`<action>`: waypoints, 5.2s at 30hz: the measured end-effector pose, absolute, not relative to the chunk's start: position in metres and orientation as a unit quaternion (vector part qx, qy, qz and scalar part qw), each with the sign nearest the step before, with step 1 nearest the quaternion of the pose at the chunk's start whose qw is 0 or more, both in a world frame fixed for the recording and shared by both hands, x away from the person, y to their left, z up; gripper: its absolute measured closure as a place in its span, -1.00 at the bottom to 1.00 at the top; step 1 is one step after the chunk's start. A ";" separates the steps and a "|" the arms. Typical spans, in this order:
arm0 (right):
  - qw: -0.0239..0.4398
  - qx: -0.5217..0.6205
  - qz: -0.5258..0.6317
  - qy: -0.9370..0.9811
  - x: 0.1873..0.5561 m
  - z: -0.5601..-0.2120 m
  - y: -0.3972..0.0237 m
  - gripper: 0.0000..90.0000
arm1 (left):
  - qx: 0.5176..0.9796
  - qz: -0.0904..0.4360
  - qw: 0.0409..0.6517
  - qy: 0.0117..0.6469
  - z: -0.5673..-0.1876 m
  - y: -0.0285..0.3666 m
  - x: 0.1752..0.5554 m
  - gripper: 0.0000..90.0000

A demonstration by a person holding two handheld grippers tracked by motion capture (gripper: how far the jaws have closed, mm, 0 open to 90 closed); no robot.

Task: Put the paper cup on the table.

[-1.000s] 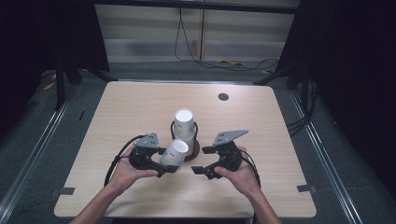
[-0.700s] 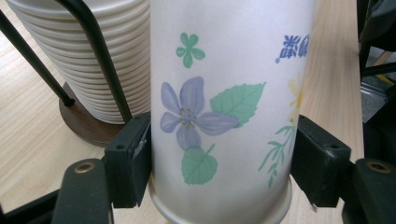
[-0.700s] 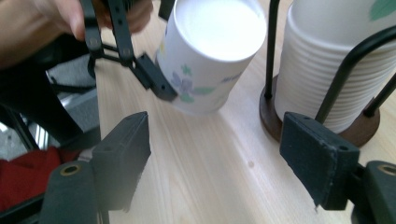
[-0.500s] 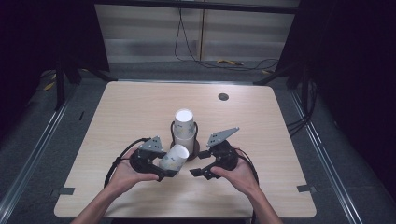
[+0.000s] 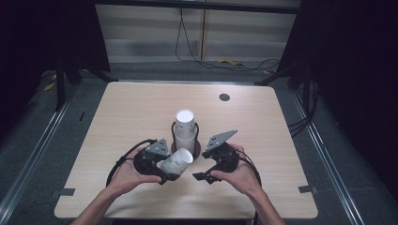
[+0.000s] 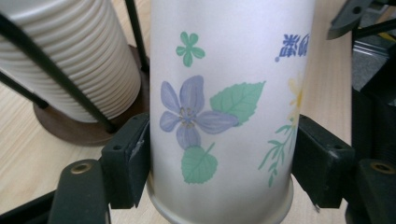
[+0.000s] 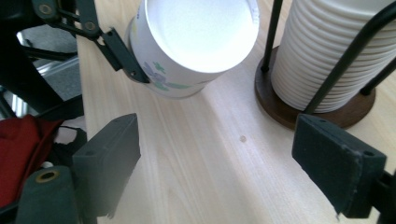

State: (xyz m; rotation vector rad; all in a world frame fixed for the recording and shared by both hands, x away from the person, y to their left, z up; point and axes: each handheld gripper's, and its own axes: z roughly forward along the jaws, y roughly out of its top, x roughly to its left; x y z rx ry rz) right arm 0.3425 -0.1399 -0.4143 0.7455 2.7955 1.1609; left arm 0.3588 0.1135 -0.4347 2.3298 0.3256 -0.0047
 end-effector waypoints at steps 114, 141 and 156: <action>-0.047 0.191 0.299 0.934 0.350 -0.424 -0.125 -0.19 | 0.908 -0.027 0.407 0.093 -0.438 0.092 0.359 -0.63; -0.036 0.223 0.319 0.920 0.349 -0.428 -0.145 -0.20 | 0.865 0.014 0.478 0.152 -0.439 0.122 0.362 -0.63; -0.030 0.235 0.367 0.900 0.348 -0.425 -0.158 -0.20 | 0.842 0.018 0.514 0.161 -0.443 0.128 0.362 -0.64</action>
